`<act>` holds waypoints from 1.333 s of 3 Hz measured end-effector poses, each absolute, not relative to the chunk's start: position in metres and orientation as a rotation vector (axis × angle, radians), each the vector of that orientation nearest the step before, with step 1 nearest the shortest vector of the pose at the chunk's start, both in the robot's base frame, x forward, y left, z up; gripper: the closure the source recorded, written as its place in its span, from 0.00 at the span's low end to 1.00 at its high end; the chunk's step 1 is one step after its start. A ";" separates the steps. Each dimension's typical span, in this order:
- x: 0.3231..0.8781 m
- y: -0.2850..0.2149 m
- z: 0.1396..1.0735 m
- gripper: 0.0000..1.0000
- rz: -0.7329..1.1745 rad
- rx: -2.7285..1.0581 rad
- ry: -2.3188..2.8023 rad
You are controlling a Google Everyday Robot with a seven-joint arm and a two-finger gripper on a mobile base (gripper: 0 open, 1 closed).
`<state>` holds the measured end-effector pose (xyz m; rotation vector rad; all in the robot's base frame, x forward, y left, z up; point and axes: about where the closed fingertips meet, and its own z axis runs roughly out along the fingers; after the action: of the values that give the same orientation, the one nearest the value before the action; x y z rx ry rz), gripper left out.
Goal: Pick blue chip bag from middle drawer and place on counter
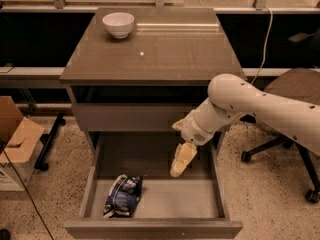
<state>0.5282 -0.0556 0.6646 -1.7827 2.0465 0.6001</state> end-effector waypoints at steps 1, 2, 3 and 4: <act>0.533 -0.039 0.644 0.00 0.594 -1.793 2.023; 0.540 -0.025 0.619 0.00 0.642 -1.794 1.976; 0.547 -0.005 0.586 0.00 0.690 -1.785 1.944; 0.551 0.010 0.557 0.00 0.761 -1.768 1.925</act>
Offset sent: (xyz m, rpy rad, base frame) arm 0.0220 0.0446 -0.0725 0.1038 -0.0179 0.0560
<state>0.5505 0.0105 0.5574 -1.7680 1.9254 0.7608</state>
